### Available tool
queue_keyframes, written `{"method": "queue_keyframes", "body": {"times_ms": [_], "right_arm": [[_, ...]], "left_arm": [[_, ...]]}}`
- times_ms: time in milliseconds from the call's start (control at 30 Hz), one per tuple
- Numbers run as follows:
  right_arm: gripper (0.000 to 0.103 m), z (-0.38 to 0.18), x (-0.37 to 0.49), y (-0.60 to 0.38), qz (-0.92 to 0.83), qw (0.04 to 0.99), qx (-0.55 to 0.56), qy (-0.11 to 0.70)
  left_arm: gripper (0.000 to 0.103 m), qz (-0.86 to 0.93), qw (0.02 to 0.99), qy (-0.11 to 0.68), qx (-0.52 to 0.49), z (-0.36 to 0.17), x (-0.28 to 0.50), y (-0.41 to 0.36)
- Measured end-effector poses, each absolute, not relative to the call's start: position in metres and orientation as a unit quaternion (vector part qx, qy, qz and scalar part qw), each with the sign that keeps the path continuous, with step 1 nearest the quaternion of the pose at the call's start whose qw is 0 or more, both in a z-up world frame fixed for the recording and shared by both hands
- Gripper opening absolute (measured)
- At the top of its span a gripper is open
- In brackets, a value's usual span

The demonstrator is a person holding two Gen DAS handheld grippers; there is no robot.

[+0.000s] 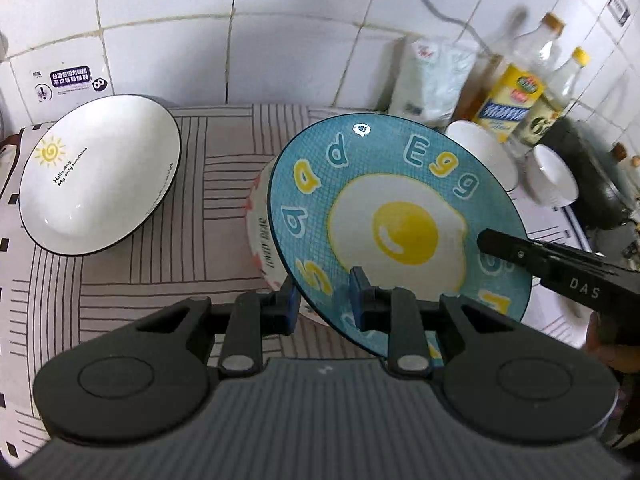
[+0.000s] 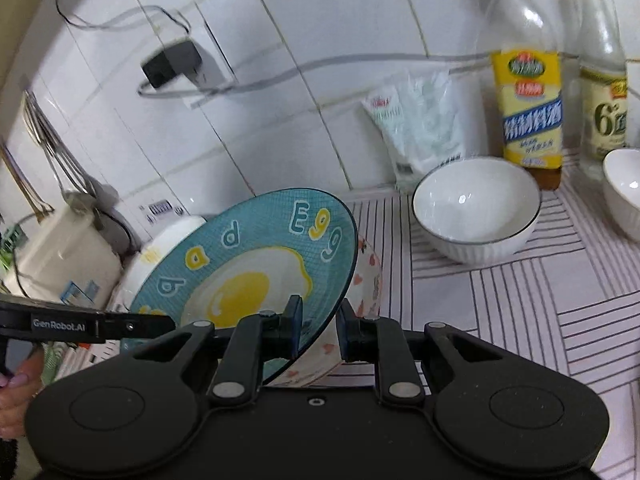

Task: Organize plates and bowls
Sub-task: 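Lift the blue egg plate with both tools and lower it onto the bunny plate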

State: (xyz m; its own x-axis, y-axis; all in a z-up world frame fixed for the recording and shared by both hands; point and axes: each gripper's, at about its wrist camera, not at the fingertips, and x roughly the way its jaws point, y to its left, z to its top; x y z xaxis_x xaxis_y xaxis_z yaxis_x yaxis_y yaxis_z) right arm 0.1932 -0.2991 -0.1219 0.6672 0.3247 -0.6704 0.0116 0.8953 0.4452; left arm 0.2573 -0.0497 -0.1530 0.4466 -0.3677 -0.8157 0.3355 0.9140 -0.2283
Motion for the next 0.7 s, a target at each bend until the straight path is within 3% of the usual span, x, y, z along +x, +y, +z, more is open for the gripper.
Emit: {"method": "queue_keyframes", "body": {"times_ms": [300, 700], "right_arm": [[0.022, -0.151, 0.203, -0.291, 0.073, 0.875, 0.218, 0.425], [0.023, -0.149, 0.207, -0.272, 0.05, 0.881, 0.157, 0.443]], "left_arm": [[0.023, -0.188, 0.833, 0.521, -0.012, -0.176, 0.274, -0.053], [0.026, -0.169, 0.82, 0.547, -0.022, -0.189, 0.28, -0.052]]}}
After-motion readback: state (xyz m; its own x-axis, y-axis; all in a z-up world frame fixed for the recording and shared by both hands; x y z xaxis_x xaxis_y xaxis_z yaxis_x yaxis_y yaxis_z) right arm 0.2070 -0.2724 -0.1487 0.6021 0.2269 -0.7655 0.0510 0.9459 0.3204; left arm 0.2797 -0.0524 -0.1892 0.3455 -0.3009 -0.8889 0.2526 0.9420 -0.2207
